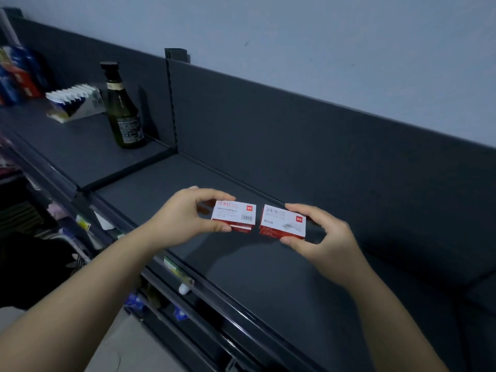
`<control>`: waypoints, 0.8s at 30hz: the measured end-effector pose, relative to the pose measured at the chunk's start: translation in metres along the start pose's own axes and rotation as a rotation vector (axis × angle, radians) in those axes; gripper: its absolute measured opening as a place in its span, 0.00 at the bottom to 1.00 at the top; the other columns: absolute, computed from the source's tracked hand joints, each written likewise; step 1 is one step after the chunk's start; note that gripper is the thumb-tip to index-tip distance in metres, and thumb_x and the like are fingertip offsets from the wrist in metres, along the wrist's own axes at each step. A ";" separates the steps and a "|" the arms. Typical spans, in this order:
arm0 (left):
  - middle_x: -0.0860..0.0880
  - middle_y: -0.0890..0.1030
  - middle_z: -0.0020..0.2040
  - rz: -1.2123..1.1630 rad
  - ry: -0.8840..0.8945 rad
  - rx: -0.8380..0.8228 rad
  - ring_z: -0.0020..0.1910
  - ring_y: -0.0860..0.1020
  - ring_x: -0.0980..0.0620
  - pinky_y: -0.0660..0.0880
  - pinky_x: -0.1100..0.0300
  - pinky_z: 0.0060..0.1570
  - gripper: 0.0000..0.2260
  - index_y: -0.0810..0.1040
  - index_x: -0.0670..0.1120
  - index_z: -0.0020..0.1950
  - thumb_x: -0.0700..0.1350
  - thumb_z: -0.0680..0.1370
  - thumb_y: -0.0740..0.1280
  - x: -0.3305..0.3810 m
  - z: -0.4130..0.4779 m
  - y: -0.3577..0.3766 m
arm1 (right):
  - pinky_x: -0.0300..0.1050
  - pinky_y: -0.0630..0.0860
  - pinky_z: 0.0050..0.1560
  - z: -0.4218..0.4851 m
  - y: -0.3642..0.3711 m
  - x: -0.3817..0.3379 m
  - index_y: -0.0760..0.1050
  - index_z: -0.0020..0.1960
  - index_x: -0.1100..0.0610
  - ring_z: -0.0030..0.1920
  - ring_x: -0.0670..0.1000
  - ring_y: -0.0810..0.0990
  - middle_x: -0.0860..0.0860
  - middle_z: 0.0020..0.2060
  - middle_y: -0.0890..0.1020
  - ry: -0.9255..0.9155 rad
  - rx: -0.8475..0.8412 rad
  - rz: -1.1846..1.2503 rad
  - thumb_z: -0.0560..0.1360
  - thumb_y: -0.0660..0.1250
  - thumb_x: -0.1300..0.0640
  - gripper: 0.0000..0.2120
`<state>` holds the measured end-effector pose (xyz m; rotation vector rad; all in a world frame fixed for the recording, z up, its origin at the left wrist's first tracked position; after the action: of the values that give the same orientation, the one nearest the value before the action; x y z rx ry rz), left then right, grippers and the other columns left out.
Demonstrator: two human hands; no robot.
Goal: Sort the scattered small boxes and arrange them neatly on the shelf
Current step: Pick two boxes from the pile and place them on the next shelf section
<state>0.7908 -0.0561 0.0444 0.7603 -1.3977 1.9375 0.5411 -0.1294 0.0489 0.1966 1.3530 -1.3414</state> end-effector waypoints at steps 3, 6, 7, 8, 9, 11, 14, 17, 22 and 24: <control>0.68 0.80 0.51 0.008 0.038 -0.060 0.54 0.77 0.57 0.74 0.58 0.57 0.22 0.80 0.62 0.56 0.49 0.65 0.80 -0.030 0.016 -0.027 | 0.28 0.69 0.59 0.016 0.030 -0.012 0.75 0.60 0.37 0.61 0.36 0.76 0.31 0.56 0.78 0.019 0.042 -0.030 0.68 0.79 0.58 0.26; 0.69 0.80 0.50 0.009 0.075 -0.125 0.53 0.77 0.57 0.74 0.59 0.55 0.22 0.80 0.64 0.54 0.48 0.64 0.81 -0.060 0.029 -0.051 | 0.30 0.69 0.61 0.030 0.060 -0.021 0.75 0.60 0.37 0.61 0.37 0.76 0.32 0.57 0.79 0.032 0.105 -0.058 0.68 0.79 0.57 0.27; 0.69 0.80 0.50 0.007 0.083 -0.140 0.53 0.77 0.56 0.74 0.60 0.55 0.23 0.80 0.64 0.55 0.48 0.64 0.81 -0.069 0.032 -0.058 | 0.31 0.69 0.62 0.033 0.069 -0.023 0.75 0.61 0.38 0.61 0.38 0.77 0.33 0.56 0.80 0.034 0.127 -0.069 0.68 0.79 0.57 0.26; 0.69 0.81 0.50 0.007 0.092 -0.150 0.53 0.77 0.56 0.74 0.59 0.54 0.23 0.80 0.64 0.55 0.48 0.64 0.81 -0.078 0.035 -0.065 | 0.32 0.70 0.62 0.035 0.077 -0.026 0.76 0.61 0.39 0.60 0.39 0.77 0.34 0.56 0.81 0.036 0.147 -0.077 0.68 0.79 0.57 0.26; 0.68 0.81 0.51 0.007 0.097 -0.158 0.52 0.77 0.55 0.74 0.58 0.55 0.22 0.81 0.63 0.55 0.49 0.64 0.81 -0.087 0.039 -0.070 | 0.32 0.70 0.62 0.036 0.084 -0.027 0.76 0.61 0.40 0.60 0.39 0.77 0.35 0.56 0.81 0.048 0.161 -0.081 0.68 0.79 0.57 0.26; 0.66 0.81 0.51 -0.012 0.091 -0.166 0.52 0.77 0.55 0.73 0.58 0.55 0.22 0.81 0.62 0.54 0.49 0.64 0.81 -0.101 0.047 -0.077 | 0.31 0.70 0.62 0.038 0.094 -0.028 0.77 0.62 0.41 0.60 0.39 0.77 0.36 0.56 0.81 0.090 0.167 -0.091 0.68 0.78 0.57 0.25; 0.62 0.83 0.50 -0.087 0.073 -0.182 0.51 0.78 0.55 0.74 0.60 0.54 0.21 0.82 0.62 0.53 0.47 0.64 0.81 -0.116 0.057 -0.076 | 0.31 0.69 0.62 0.038 0.101 -0.026 0.76 0.62 0.40 0.60 0.38 0.76 0.35 0.56 0.80 0.151 0.169 -0.131 0.68 0.78 0.56 0.26; 0.63 0.83 0.50 -0.102 0.080 -0.217 0.51 0.78 0.56 0.73 0.66 0.51 0.21 0.82 0.62 0.53 0.46 0.65 0.81 -0.124 0.065 -0.068 | 0.32 0.69 0.63 0.043 0.105 -0.022 0.74 0.61 0.36 0.61 0.37 0.75 0.35 0.56 0.80 0.193 0.177 -0.150 0.69 0.78 0.55 0.26; 0.64 0.82 0.50 -0.102 0.077 -0.208 0.52 0.78 0.58 0.70 0.71 0.49 0.21 0.81 0.60 0.54 0.46 0.65 0.81 -0.141 0.076 -0.059 | 0.36 0.68 0.66 0.058 0.113 -0.005 0.71 0.64 0.35 0.63 0.36 0.74 0.33 0.60 0.77 0.248 0.147 -0.176 0.70 0.77 0.55 0.29; 0.65 0.82 0.50 -0.103 0.052 -0.212 0.52 0.78 0.58 0.71 0.67 0.52 0.21 0.81 0.60 0.54 0.46 0.65 0.81 -0.156 0.079 -0.056 | 0.39 0.69 0.67 0.064 0.122 0.006 0.71 0.67 0.37 0.63 0.37 0.74 0.34 0.60 0.77 0.280 0.139 -0.188 0.70 0.77 0.54 0.30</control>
<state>0.9399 -0.1416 -0.0182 0.6636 -1.4749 1.6876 0.6678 -0.1412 -0.0035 0.3704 1.5407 -1.6130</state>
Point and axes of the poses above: each hand's wrist, its own z-axis towards the middle knuckle, its own y-axis out of the palm, x = y × z, the point moved 5 cm from there along z, towards the middle knuckle
